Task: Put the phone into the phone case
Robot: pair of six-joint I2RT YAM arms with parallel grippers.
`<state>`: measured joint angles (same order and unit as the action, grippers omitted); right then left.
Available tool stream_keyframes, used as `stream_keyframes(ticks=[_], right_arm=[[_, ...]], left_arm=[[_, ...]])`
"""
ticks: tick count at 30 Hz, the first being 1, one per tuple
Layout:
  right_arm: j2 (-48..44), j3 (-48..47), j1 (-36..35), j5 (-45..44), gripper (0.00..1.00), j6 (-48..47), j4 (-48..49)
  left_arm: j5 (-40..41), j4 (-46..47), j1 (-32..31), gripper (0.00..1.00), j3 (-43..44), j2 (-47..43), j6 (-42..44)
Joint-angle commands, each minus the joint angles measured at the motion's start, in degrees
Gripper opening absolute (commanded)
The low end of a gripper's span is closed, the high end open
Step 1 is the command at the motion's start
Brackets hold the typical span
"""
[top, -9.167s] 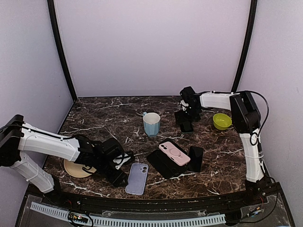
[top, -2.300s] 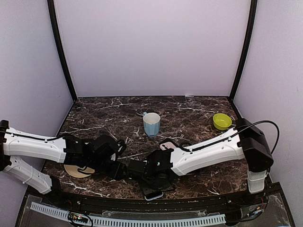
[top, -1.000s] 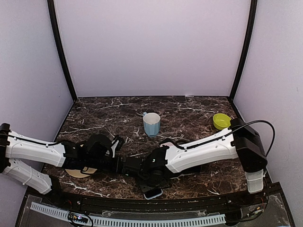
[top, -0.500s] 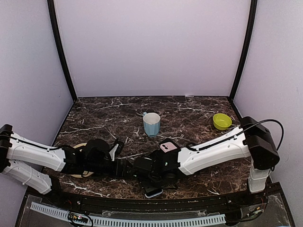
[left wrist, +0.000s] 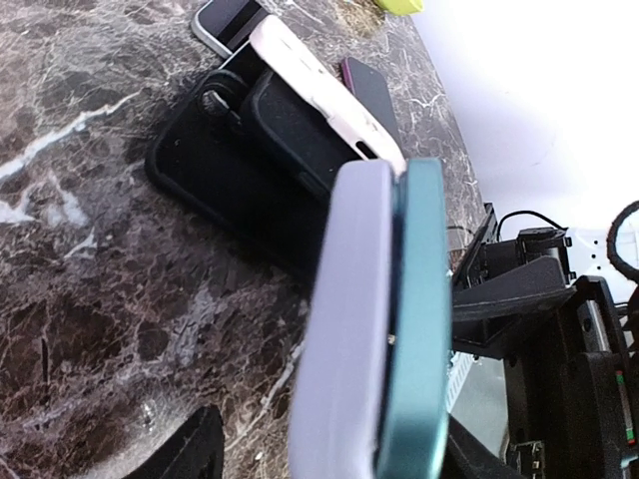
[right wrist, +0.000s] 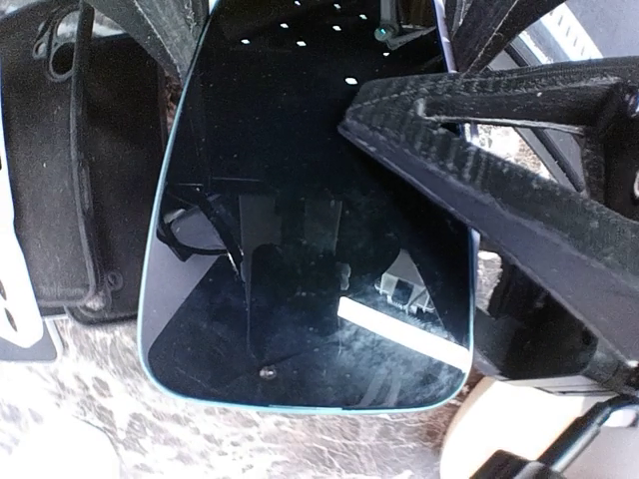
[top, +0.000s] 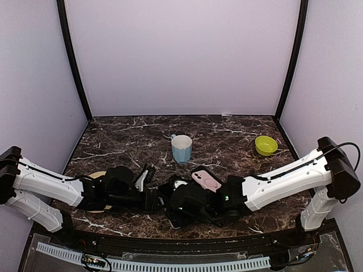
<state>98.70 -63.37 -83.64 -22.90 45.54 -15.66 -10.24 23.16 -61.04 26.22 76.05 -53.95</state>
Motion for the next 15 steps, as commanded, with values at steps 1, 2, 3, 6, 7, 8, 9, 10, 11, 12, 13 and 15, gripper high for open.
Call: stream_keyframes(ticks=[1,2,3,6,7,8,9,10,11,12,13,15], right_arm=[[-2.02,1.22,-1.19,-1.05,0.39,-5.12,8.66],[-2.28,1.54,-1.32,-1.08,0.39,-5.5,8.98],[-2.76,1.89,-1.33,-1.1,0.39,-5.68,9.23],[-4.45,3.41,-1.35,-0.93,0.39,-6.63,11.02],[-5.09,3.88,-1.35,-0.66,0.39,-7.14,11.81],[-5.5,4.17,-1.35,-0.58,0.39,-7.55,12.07],[-5.75,4.36,-1.28,-0.46,0.4,-7.96,12.22],[-5.87,4.52,-1.2,-0.16,0.41,-8.42,12.23],[-5.94,4.69,-1.18,0.07,0.42,-8.81,12.35],[-6.09,4.97,-1.11,0.3,0.43,-9.0,12.39],[-6.36,5.34,-1.01,0.56,0.45,-9.19,12.33],[-7.48,6.28,-0.49,2.68,0.55,-10.29,12.35]], left_arm=[[-0.05,3.68,-0.14,0.63,0.9,-0.67,3.24],[0.06,4.01,-0.14,0.58,0.96,-0.71,3.37],[0.01,4.22,-0.14,0.54,1.3,-0.72,3.63],[-2.01,4.19,-0.14,0.24,2.12,-0.62,4.4],[-2.74,4.66,-0.14,0.15,2.15,-0.5,4.7],[-4.08,5.21,-0.14,0.11,1.95,-0.36,5.05],[-4.7,6.15,-0.14,0.06,1.66,-0.28,5.29],[-5.65,6.48,-0.14,0.03,1.25,-0.18,5.73],[-5.96,6.75,-0.14,0.0,1.1,-0.19,5.98],[-6.36,6.78,-0.18,0.0,0.8,-0.29,6.69],[-6.54,6.52,-0.19,0.0,0.74,-0.38,7.16],[-6.4,4.96,-0.14,0.0,0.94,-0.93,9.38]])
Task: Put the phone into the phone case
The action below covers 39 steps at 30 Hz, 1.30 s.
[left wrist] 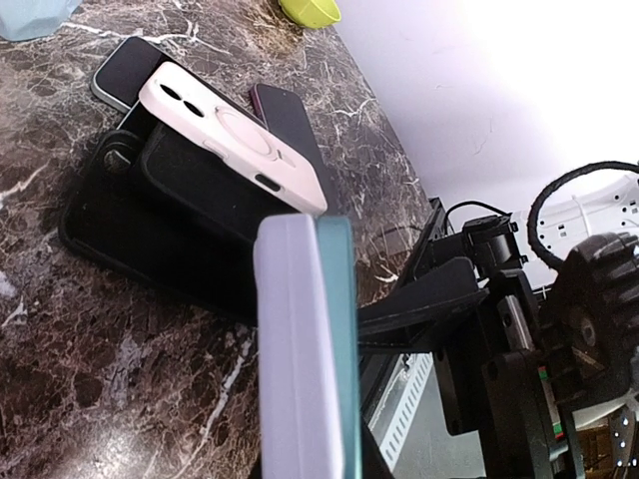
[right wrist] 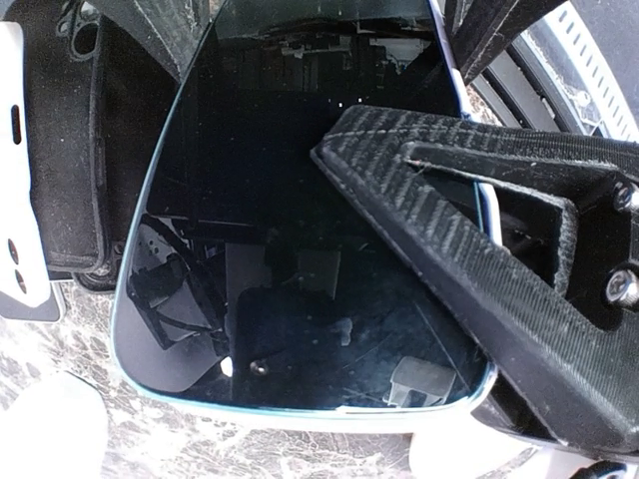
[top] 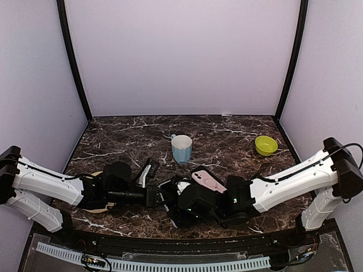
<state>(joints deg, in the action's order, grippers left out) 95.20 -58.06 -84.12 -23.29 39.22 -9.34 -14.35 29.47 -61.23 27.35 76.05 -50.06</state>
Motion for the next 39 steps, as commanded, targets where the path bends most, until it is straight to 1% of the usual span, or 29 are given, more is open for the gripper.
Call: stream_keyframes(ticks=[1,2,3,4,5,6,7,10,13,17,18,19,22,23,24,25,28,29,30,31,32,33,34,35,36,38,39], right_arm=[[-5.08,1.51,0.43,5.19,0.67,-5.32,5.85],[-6.77,2.16,1.24,7.74,0.82,-7.67,5.45],[-8.95,2.9,2.07,10.6,0.93,-10.19,4.73],[-11.41,3.84,3.14,14.07,0.98,-12.76,4.25],[-14.37,5.02,4.64,18.07,0.98,-15.25,4.33],[-17.09,6.59,6.8,22.91,0.99,-17.53,5.37],[-20.61,8.73,9.04,29.37,0.98,-19.02,7.08],[-25.32,9.82,14.72,38.8,0.99,-21.82,12.78],[-25.2,7.29,15.56,44.14,0.97,-24.16,15.82],[-20.55,2.56,15.56,49.03,0.88,-24.29,16.18],[-19.44,1.41,15.56,49.75,0.84,-24.58,15.79],[-18.51,0.39,15.56,50.23,0.78,-24.77,15.32],[-16.79,-1.55,15.56,50.62,0.49,-25.34,14.16],[-16.5,-1.69,15.61,50.72,0.35,-25.37,13.97],[-16.38,-1.75,15.61,50.73,0.08,-25.45,13.6],[-16.41,-1.55,15.57,49.65,0.0,-25.4,12.97],[-16.82,-0.78,15.56,49.42,0.0,-24.9,11.88],[-17.12,-0.49,15.56,49.99,0.02,-24.59,12.18],[-17.41,0.05,15.56,50.8,0.14,-24.15,12.97],[-17.77,0.6,15.56,50.48,0.34,-23.4,13.48],[-18.17,1.23,15.56,49.76,0.56,-22.61,14.36],[-18.47,2.02,15.56,49.45,0.66,-21.68,15.23],[-18.62,2.7,15.56,49.51,0.69,-21.09,15.89],[-18.69,3.44,15.56,49.7,0.66,-20.33,16.46],[-18.63,4.21,15.56,49.93,0.56,-19.77,17.18],[-18.37,5.76,15.56,49.8,0.24,-18.32,18.98],[-18.07,5.94,15.56,50.15,0.11,-17.86,19.68]], left_arm=[[-2.15,-2.54,0.06,0.0,0.33,-1.81,8.49],[-1.84,-5.58,0.02,0.0,0.86,-3.17,10.55],[-1.87,-7.68,0.04,0.0,2.05,-3.97,15.49],[-2.19,-11.26,0.01,0.0,2.51,-6.18,18.01],[-2.75,-12.41,-0.01,0.0,2.98,-7.54,22.91],[-4.38,-13.08,-0.02,0.0,2.93,-10.19,24.97],[-5.43,-12.15,-0.03,0.0,2.39,-11.65,28.78],[-10.3,-10.8,-0.39,0.0,2.53,-17.95,34.84],[-11.48,-12.47,-0.65,0.0,3.99,-20.69,39.41],[-13.35,-15.17,-0.77,0.0,6.55,-21.06,42.07],[-13.92,-15.29,-0.79,0.0,7.38,-20.6,42.37],[-14.51,-15.54,-0.81,0.0,7.77,-20.38,42.48],[-15.48,-16.01,-0.93,0.0,9.4,-19.45,43.16],[-15.45,-16.16,-0.98,0.0,9.61,-19.25,43.23],[-15.41,-16.13,-0.99,0.0,9.88,-19.18,43.15],[-15.44,-16.08,-1.06,0.0,9.93,-19.23,43.05],[-15.38,-14.72,-1.22,0.0,9.8,-19.39,42.01],[-15.5,-14.62,-1.24,0.0,9.93,-19.26,41.77],[-15.99,-14.62,-1.36,0.0,10.01,-19.13,41.38],[-16.24,-14.62,-1.4,0.0,10.24,-18.93,41.15],[-16.5,-14.73,-1.43,0.0,10.34,-18.75,41.03],[-16.55,-14.81,-1.43,0.0,10.59,-18.7,40.84],[-16.42,-15.08,-1.43,0.0,10.73,-18.67,40.75],[-16.33,-15.16,-1.43,0.0,11.02,-18.75,40.44],[-16.26,-15.13,-1.43,0.0,11.12,-19.01,40.33],[-15.93,-14.8,-1.43,0.0,11.11,-19.61,39.96],[-15.78,-14.84,-1.43,0.0,11.07,-19.71,39.67]])
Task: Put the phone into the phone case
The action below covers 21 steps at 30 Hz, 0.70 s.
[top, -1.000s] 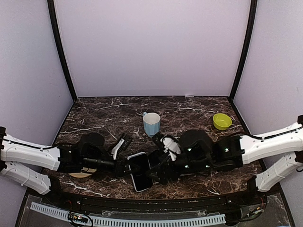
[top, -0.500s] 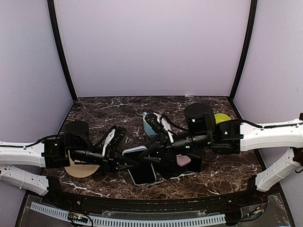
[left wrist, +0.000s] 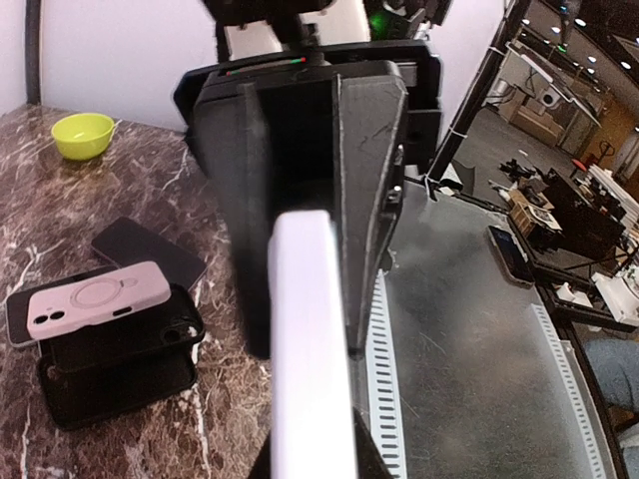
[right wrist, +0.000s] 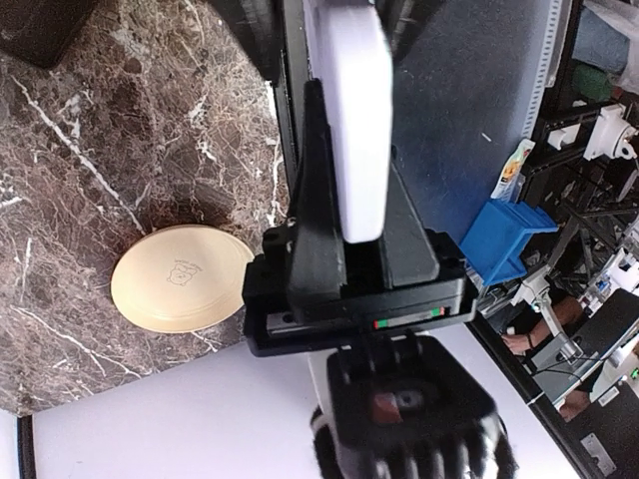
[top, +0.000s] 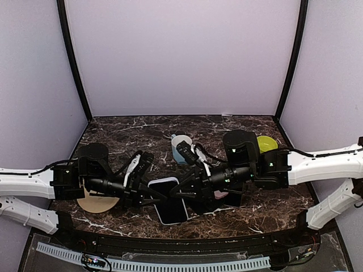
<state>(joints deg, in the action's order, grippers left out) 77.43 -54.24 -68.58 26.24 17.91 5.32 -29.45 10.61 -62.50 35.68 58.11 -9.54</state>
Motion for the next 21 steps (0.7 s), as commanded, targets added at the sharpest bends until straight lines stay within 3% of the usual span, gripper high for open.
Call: stream_keyframes(ticks=[1,4,5,6,8,9,10,12,18,21], right_arm=[[0.32,1.59,0.02,0.85,0.0,3.56,5.21],[1.47,-0.67,0.13,-0.53,0.0,3.99,5.67],[1.91,-1.32,0.61,-2.15,0.0,4.62,6.01],[2.76,-2.38,1.51,-3.86,0.0,6.01,6.36],[6.69,-4.4,5.06,-5.34,0.0,10.12,6.1],[9.44,-6.57,6.96,-5.4,0.0,12.5,5.83],[12.64,-8.13,8.81,-4.6,0.0,14.74,6.48],[18.87,-11.98,10.82,-5.96,0.0,18.93,8.99],[38.71,-29.47,14.64,-3.81,0.0,22.1,1.38],[43.57,-34.12,16.16,-0.96,0.0,24.78,0.05]], left_arm=[[-0.21,3.81,-0.19,0.0,2.69,-1.79,-1.1],[0.55,2.22,-0.17,0.04,3.25,-0.9,-3.37],[4.38,-0.83,-0.17,0.15,4.2,-0.63,-4.12],[7.91,-6.12,-0.17,0.67,4.74,-0.67,-5.78],[27.79,-18.44,-0.08,0.95,6.76,-1.66,-11.66],[43.08,-23.36,0.82,0.97,8.88,-2.12,-14.86],[48.22,-32.78,2.74,0.98,10.15,-2.07,-20.36],[56.85,-40.85,3.97,0.99,14.06,-1.43,-24.11],[58.13,-42.49,4.46,0.99,14.18,-1.41,-27.37],[57.17,-42.68,4.62,0.99,13.81,-0.63,-28.22]])
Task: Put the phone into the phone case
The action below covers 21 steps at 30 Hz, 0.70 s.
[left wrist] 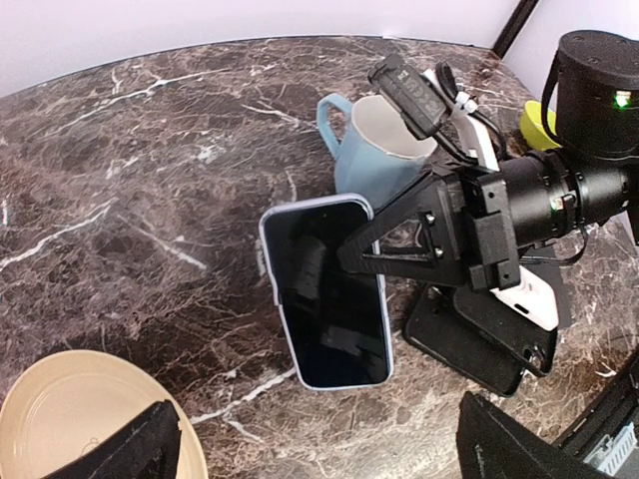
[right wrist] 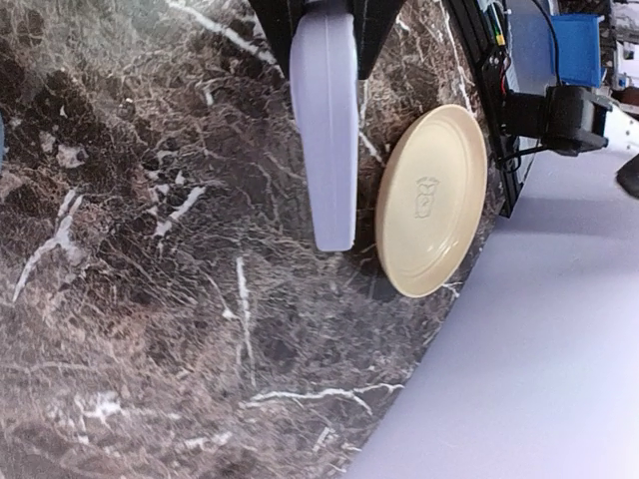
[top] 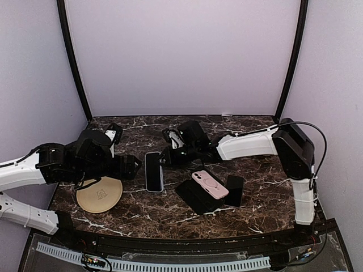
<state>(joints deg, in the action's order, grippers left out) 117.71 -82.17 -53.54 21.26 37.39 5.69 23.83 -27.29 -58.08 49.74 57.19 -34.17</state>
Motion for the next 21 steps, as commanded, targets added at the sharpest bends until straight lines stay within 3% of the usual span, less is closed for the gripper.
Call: stream_keyframes(ticks=[1,3,6,7,12,15,18,21], right_arm=[[4.38,-7.57,1.35,3.43,0.0,5.91,-1.35],[6.13,-10.14,1.7,2.03,0.04,6.02,-4.2],[8.49,-15.37,2.02,-1.56,0.39,2.5,-14.13],[9.04,-17.9,2.03,-3.34,0.45,0.12,-18.49],[4.75,-23.66,1.75,-15.71,0.6,-10.26,-36.27],[-4.16,-17.33,1.02,-27.69,0.71,-11.47,-41.82],[-12.55,-7.38,0.98,-33.24,0.79,-10.36,-44.16],[-20.26,2.0,0.77,-34.64,0.79,-8.07,-44.09]], left_arm=[[3.44,-4.7,0.24,0.99,-0.49,0.6,-3.6],[2.94,-4.29,0.33,0.99,-0.73,1.04,-3.36],[2.74,-4.4,0.3,0.99,-0.57,2.17,-2.97],[2.77,-4.51,0.32,0.99,-0.44,2.42,-3.02],[-1.28,-3.03,0.26,0.96,-0.52,6.03,-2.66],[-6.48,0.87,0.21,0.74,-1.05,9.46,-1.66],[-11.36,7.35,0.17,0.64,-0.5,15.76,0.48],[-14.9,10.6,0.03,0.6,3.07,22.49,5.01]])
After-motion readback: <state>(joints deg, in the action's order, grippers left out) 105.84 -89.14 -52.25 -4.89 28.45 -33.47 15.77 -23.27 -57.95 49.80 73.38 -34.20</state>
